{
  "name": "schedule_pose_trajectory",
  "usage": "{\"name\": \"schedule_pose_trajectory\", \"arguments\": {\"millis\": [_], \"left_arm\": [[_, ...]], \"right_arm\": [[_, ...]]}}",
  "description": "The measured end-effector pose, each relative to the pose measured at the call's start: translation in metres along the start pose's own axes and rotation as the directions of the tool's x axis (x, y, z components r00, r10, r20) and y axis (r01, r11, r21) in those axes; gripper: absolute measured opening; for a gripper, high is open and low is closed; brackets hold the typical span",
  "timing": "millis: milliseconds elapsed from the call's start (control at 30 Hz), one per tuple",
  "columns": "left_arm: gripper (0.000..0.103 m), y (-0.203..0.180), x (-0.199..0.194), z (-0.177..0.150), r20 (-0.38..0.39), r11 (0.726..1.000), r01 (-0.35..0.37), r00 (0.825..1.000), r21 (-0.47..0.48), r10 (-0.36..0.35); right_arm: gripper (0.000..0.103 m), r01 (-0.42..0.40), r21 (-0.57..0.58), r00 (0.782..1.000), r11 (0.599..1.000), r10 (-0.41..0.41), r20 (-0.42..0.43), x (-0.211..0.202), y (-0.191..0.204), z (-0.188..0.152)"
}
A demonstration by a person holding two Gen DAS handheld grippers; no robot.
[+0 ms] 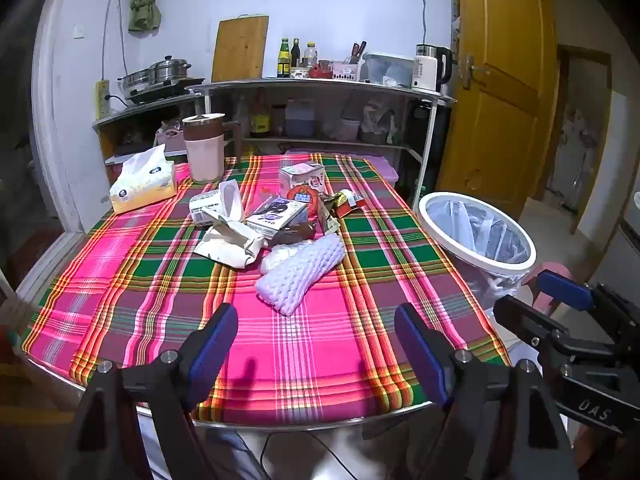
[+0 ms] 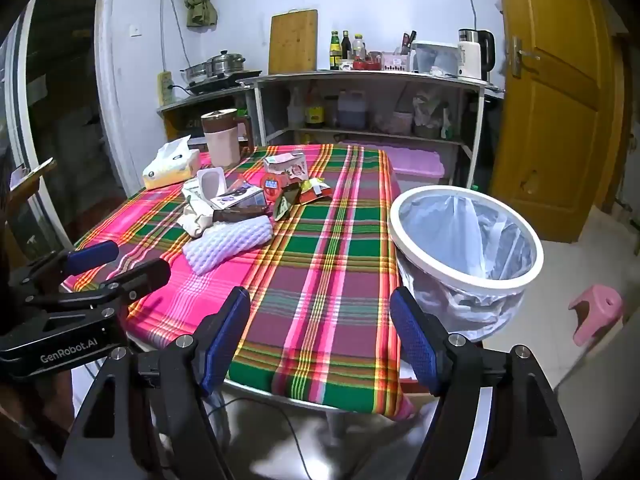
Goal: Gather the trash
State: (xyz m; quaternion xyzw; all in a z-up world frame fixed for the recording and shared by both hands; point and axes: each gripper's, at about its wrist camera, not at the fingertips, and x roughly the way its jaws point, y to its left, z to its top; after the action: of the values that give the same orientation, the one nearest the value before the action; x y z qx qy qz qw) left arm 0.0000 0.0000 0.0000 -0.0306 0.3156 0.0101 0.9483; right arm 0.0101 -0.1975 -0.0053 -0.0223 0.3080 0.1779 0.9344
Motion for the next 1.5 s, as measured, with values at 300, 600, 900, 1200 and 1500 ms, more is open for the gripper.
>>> {"name": "schedule_pose_trajectory", "arguments": {"millis": [300,600,900,1200,1500], "left_arm": [[0.081,0.0011,-0.0037,0.0039,0.005,1.0,0.008,1.0,-0.002,-0.008],[0.081,-0.0005,-0.0041,0.003,0.01,1.0,0.002,1.0,0.003,-0.002],[0.081,0.001,-0.0051,0.0022,0.013,1.0,0.006,1.0,0.0,-0.006],[0.081,0.0004,-0.005,0.0019,0.013,1.0,0.006,1.0,-0.001,-0.006],[0.081,0.0005,-0.005,0.0017,0.013,1.0,0.006,1.0,-0.002,-0.006]], "right_arm": [[0.073,0.001,0.003,1.0,1.0,-0.001,-0.004,-0.001,-0.0003,0.0002],[0.073,-0.001,0.004,1.0,1.0,0.001,0.002,-0.0027,-0.0002,0.0009],[0.073,0.002,0.007,1.0,1.0,-0.002,0.004,-0.0024,0.0013,0.0],[0.073,0.001,0.003,1.0,1.0,-0.001,0.003,-0.0028,-0.0009,0.0013],[0.073,0.003,0.004,1.0,1.0,-0.003,0.002,-0.0032,0.0006,0.0014]]}}
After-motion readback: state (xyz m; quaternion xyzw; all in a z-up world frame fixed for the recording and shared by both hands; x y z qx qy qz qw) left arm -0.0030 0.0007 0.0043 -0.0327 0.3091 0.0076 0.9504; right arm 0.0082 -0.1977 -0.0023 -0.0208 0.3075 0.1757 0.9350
